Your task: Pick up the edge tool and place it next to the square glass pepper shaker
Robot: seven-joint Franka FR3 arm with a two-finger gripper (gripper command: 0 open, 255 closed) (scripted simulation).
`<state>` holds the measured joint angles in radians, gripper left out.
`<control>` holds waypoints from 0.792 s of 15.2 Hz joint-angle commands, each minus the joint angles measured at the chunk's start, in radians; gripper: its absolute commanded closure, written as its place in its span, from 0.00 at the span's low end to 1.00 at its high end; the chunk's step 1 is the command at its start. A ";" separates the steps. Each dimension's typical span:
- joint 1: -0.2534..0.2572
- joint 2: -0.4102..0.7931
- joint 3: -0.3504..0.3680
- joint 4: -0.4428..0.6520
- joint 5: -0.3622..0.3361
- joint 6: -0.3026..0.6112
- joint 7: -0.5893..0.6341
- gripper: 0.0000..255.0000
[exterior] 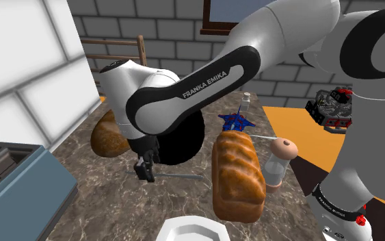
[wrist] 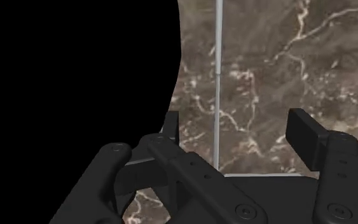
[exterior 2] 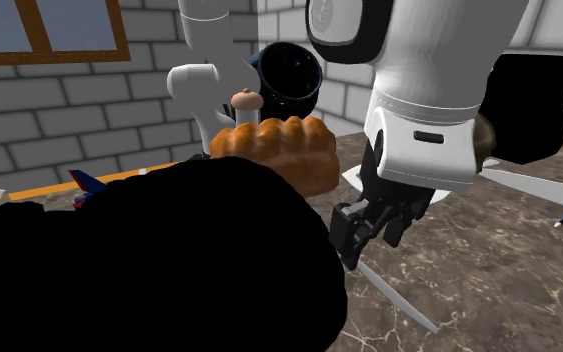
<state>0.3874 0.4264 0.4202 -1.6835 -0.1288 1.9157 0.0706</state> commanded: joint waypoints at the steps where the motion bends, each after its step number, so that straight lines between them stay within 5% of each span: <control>1: -0.008 0.014 -0.010 -0.009 -0.003 -0.009 -0.003 1.00; 12: -0.005 -0.004 -0.004 0.004 0.006 -0.039 0.001 1.00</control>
<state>0.3826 0.4266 0.4150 -1.6842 -0.1252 1.8860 0.0720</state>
